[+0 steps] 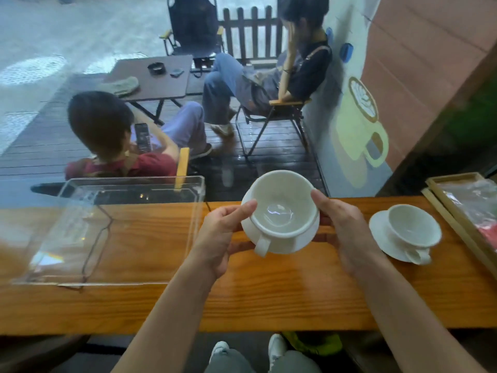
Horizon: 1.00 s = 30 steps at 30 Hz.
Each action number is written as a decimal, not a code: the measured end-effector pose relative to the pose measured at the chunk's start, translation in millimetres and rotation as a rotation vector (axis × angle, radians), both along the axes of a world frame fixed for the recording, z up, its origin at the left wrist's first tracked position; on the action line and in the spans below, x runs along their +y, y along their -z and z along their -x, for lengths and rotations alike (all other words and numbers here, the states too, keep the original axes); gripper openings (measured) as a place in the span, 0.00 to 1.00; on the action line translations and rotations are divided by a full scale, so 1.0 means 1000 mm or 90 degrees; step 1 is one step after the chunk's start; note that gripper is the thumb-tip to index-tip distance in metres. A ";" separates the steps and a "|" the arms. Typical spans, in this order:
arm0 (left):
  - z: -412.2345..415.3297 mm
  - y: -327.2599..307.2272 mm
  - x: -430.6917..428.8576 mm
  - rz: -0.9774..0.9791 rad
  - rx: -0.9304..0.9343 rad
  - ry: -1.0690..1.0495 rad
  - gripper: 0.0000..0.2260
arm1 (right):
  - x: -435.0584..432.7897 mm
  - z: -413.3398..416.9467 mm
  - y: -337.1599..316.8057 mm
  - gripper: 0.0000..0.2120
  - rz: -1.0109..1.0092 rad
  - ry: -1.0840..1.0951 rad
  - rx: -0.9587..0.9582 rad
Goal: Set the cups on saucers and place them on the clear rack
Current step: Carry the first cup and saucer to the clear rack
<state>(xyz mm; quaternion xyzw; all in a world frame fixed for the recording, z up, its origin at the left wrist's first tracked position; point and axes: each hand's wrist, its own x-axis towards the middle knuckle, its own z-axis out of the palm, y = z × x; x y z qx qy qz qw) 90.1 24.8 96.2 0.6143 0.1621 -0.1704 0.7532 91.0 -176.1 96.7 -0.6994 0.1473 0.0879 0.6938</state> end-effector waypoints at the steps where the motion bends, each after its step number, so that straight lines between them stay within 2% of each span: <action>1: 0.002 -0.006 0.012 -0.002 -0.011 -0.007 0.26 | 0.012 -0.003 -0.007 0.29 -0.002 -0.016 -0.010; 10: 0.026 -0.028 0.126 -0.012 -0.045 -0.113 0.26 | 0.128 -0.014 -0.032 0.25 0.003 -0.149 -0.032; 16: 0.040 -0.025 0.192 -0.036 -0.024 -0.185 0.31 | 0.202 -0.021 -0.025 0.21 0.009 -0.212 -0.010; 21: 0.038 -0.021 0.238 -0.086 -0.007 -0.202 0.28 | 0.253 -0.026 -0.010 0.19 -0.005 -0.214 0.058; 25: 0.024 -0.017 0.266 -0.140 0.012 -0.172 0.20 | 0.279 -0.034 -0.005 0.21 0.007 -0.200 0.079; 30: 0.003 -0.013 0.288 -0.148 0.057 -0.159 0.15 | 0.299 -0.050 -0.007 0.23 0.015 -0.201 0.099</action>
